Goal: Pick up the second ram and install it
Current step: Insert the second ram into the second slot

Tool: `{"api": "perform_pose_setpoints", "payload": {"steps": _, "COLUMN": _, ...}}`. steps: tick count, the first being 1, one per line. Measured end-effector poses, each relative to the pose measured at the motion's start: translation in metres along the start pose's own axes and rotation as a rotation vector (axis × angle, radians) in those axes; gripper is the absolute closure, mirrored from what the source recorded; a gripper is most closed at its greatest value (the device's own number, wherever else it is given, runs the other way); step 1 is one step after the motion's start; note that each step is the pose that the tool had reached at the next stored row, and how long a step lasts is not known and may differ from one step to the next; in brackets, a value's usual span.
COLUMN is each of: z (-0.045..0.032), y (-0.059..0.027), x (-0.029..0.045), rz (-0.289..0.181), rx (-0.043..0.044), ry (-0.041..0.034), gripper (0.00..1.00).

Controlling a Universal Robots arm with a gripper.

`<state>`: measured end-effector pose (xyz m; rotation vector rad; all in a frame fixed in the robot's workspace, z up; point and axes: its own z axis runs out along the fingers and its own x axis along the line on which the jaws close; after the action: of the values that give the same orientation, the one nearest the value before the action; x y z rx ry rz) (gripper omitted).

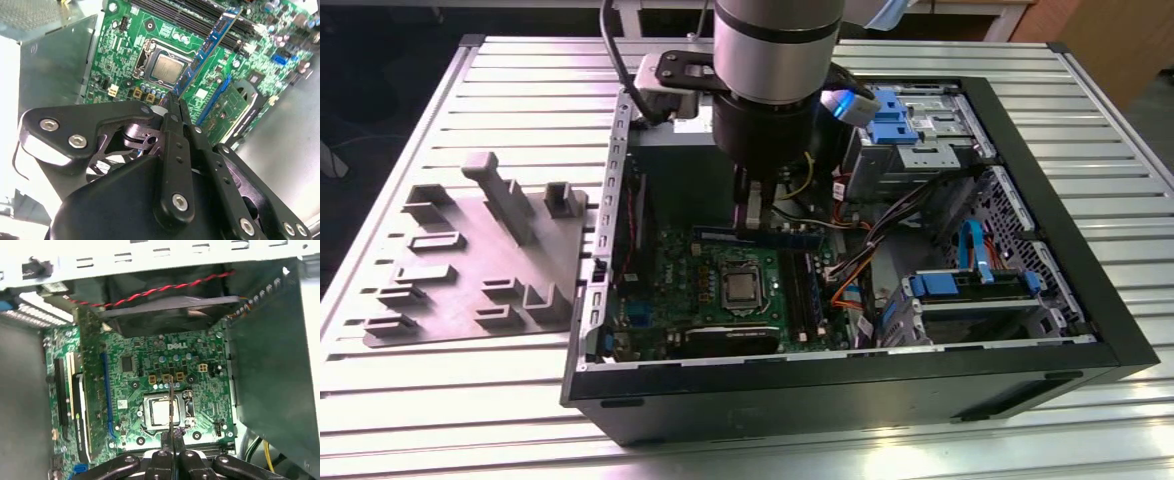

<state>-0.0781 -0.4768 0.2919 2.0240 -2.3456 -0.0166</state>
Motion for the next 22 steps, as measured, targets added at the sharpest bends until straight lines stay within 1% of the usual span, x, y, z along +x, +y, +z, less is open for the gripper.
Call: {"api": "perform_pose_setpoints", "payload": {"steps": 22, "z": 0.0044, "y": -0.0002, "x": -0.0001, "rz": 0.399, "rx": -0.0103, "ry": -0.0145, "gripper": 0.88}}
